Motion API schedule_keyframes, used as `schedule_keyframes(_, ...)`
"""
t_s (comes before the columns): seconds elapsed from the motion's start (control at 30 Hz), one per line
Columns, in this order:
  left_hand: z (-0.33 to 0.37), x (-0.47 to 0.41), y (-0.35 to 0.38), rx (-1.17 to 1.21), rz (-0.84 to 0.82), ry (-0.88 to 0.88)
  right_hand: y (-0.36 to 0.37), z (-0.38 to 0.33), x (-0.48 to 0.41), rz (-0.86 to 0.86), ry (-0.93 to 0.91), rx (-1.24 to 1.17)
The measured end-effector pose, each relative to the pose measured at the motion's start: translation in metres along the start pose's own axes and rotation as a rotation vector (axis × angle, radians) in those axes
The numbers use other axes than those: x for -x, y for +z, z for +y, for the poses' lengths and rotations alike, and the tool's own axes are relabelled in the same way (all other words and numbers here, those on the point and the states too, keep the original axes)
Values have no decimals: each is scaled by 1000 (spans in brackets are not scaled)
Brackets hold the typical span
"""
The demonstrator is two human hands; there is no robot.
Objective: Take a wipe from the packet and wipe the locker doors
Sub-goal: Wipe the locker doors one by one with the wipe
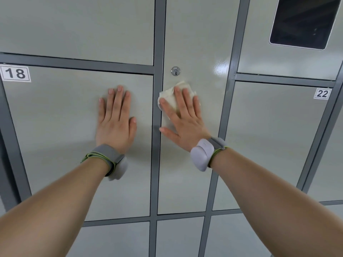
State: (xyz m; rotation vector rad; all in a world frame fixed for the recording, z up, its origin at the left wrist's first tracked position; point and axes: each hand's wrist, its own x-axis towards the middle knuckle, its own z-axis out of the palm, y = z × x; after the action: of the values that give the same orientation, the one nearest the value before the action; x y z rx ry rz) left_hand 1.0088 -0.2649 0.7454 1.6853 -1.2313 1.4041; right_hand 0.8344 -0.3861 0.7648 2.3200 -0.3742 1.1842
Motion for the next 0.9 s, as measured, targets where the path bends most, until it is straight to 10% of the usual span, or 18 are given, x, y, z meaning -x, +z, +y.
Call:
schedule_keyframes(0.27,0,8,-1,4,-24,5,11,2,55,-133,-208,103)
schedule_keyframes(0.5,3,17,2,18,-9,-22,-14,5,0,-108,94,-77)
schedule_keyframes(0.9,8,31,8,2,10,-58,10,0,66,-201,-20,-32)
